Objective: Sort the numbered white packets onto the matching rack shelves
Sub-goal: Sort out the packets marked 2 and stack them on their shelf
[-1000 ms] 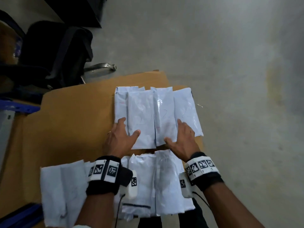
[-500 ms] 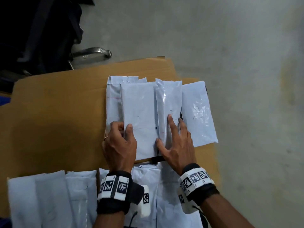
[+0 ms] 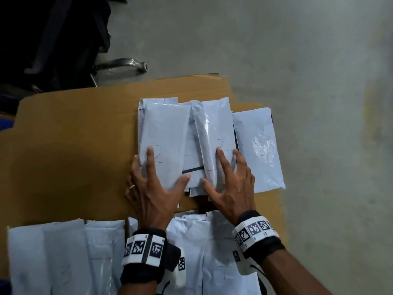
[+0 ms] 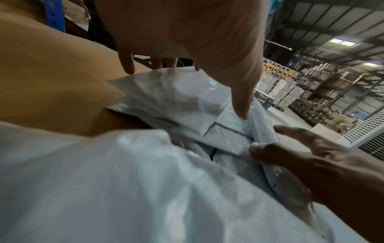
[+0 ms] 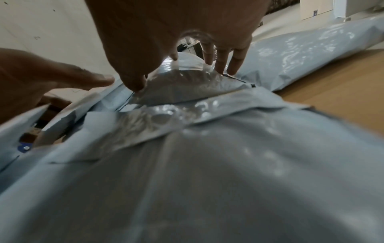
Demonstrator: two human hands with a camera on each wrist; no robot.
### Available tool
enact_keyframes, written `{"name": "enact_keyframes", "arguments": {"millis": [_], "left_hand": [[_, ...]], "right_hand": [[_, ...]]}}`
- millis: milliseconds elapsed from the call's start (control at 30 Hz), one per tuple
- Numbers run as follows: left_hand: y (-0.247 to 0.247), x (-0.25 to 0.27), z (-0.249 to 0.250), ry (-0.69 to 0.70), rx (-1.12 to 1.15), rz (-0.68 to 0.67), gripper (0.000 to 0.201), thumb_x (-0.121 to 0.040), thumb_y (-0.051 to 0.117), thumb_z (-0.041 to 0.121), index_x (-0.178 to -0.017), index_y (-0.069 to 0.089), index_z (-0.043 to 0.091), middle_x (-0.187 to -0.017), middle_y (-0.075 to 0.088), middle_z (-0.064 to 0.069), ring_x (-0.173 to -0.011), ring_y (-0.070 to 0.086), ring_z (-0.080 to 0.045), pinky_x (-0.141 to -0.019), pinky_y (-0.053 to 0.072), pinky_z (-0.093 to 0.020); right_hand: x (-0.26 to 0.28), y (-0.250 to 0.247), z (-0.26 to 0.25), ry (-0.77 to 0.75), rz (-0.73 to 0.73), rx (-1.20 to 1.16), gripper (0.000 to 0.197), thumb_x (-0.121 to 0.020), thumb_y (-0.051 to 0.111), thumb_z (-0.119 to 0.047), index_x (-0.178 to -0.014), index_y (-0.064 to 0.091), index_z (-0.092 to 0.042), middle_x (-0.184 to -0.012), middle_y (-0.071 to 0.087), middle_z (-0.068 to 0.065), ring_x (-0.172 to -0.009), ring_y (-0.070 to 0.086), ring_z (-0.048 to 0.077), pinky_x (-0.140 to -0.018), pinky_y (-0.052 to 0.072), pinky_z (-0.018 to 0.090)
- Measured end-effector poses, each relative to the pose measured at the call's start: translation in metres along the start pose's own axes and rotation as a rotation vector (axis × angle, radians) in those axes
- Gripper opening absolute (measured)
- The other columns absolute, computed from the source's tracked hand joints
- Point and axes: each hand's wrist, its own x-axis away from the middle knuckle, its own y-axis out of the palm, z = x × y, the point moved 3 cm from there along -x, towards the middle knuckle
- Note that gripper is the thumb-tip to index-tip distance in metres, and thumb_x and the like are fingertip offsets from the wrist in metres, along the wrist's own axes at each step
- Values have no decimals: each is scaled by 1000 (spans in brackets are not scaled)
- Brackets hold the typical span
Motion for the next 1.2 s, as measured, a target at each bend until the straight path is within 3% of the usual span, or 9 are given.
{"name": "enact_keyframes", "arguments": {"millis": [167, 267, 400, 533, 633, 767, 900, 1000, 1200], "left_hand": [[12, -2, -3, -5, 72, 19, 115, -63, 82, 62, -155, 16, 43, -151, 26, -10, -130, 42, -31, -103, 43, -51], [14, -9, -6, 3, 181, 79, 114, -62, 87, 53, -154, 21, 39, -141, 30, -9, -107, 42, -16, -90, 53, -45], [14, -10, -12, 19, 187, 137, 115, -62, 88, 52, -155, 23, 37, -138, 30, -10, -105, 34, -7, -88, 54, -43], [19, -8, -19, 25, 161, 125, 115, -62, 86, 55, -156, 21, 40, -143, 26, -11, -126, 42, -27, -98, 51, -51], [22, -6, -21, 21, 156, 104, 114, -63, 86, 57, -155, 21, 42, -148, 23, -11, -133, 38, -28, -102, 48, -51], [22, -6, -21, 24, 161, 109, 113, -63, 85, 58, -155, 19, 45, -153, 22, -11, -136, 36, -29, -101, 48, -53], [21, -4, -20, 16, 161, 126, 111, -64, 83, 61, -154, 18, 48, -157, 21, -13, -137, 36, -32, -103, 45, -54], [23, -3, -20, 8, 122, 138, 107, -66, 79, 67, -153, 19, 50, -157, 26, -14, -140, 34, -32, -108, 38, -53], [22, -3, -20, 31, 52, 185, 101, -67, 77, 66, -152, 27, 46, -143, 41, -14, -124, 43, -32, -101, 40, -48]], "right_hand": [[0, 0, 7, 21, 10, -48, 101, -83, 67, -67, -161, 8, -42, -163, 25, 16, -139, 38, 34, -107, 38, 51], [0, 2, 10, 11, -5, -13, 102, -81, 63, -71, -161, 9, -40, -142, 48, 11, -121, 48, 29, -98, 42, 48], [-2, -12, 9, -22, 89, -75, 93, -79, 63, -63, -158, 22, -35, -121, 54, 5, -106, 50, 24, -92, 40, 41], [-6, -23, 8, -46, 60, 32, 93, -83, 55, -74, -160, 17, -38, -135, 48, 7, -117, 46, 25, -99, 38, 46], [-8, -22, 6, -92, -33, 113, 82, -86, 41, -83, -157, 21, -48, -157, 34, 8, -135, 37, 28, -109, 30, 50], [-23, -45, 34, 61, 215, -18, 61, -93, 50, -60, -150, 43, -37, -157, 38, 6, -139, 36, 30, -110, 29, 51], [-38, -52, 79, 332, 109, 143, 94, -84, 65, -65, -159, 18, -35, -165, 17, 17, -150, 18, 41, -115, 26, 63], [-43, -50, 89, 344, 21, 143, 109, -75, 68, -77, -158, 6, -42, -167, 8, 17, -150, 18, 45, -113, 29, 63], [-39, -42, 86, 296, 50, 157, 104, -74, 73, -67, -156, 17, -38, -152, 33, 15, -134, 36, 39, -102, 41, 56]]}}
